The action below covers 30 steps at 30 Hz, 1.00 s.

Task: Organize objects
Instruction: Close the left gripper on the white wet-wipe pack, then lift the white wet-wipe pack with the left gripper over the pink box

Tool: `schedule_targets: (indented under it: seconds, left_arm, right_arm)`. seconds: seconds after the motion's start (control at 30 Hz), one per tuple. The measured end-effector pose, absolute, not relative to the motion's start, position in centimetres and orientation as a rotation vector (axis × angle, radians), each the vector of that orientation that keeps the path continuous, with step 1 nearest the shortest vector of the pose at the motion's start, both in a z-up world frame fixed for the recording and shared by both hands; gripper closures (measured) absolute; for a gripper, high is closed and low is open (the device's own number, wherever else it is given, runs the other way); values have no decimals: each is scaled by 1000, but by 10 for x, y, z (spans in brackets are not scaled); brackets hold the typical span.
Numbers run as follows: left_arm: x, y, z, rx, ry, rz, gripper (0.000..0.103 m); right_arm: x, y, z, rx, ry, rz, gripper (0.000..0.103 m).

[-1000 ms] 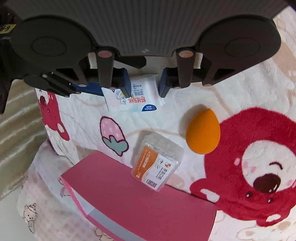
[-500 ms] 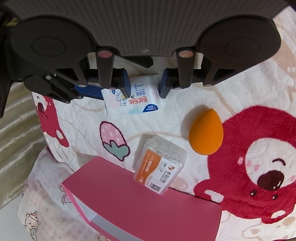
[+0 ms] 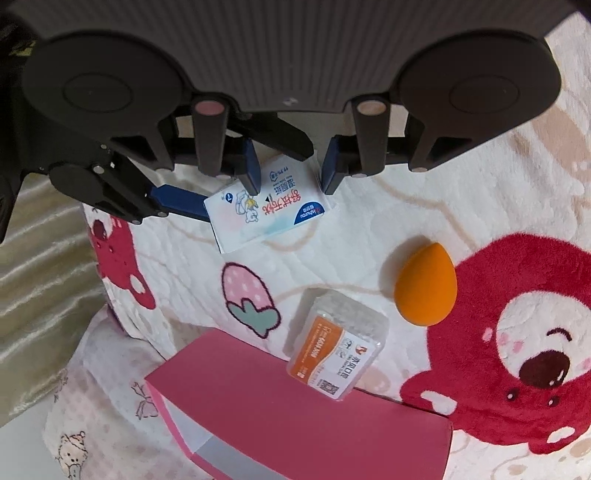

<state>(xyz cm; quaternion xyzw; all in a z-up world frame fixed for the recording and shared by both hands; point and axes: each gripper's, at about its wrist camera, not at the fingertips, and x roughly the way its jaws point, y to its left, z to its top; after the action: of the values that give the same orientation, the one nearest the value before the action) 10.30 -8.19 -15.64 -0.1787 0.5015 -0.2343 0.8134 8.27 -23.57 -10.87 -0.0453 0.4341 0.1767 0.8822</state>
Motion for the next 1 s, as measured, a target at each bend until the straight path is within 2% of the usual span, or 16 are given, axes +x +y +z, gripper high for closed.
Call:
schedule_targets:
  seconds: [0.47,0.7,1.0]
  left_arm:
    - [82,-81,-106,-305,1055,-535,69]
    - [74,-73,-80,-299,1063,-557,69]
    - [65,-64,-49,-298,985,-560,69]
  right_arm:
    - [59,-236,-76,-82,870,341,22]
    - [50,-236,-54,-32,871,346,22]
    - [38,-233,-14,-67,804,399,19]
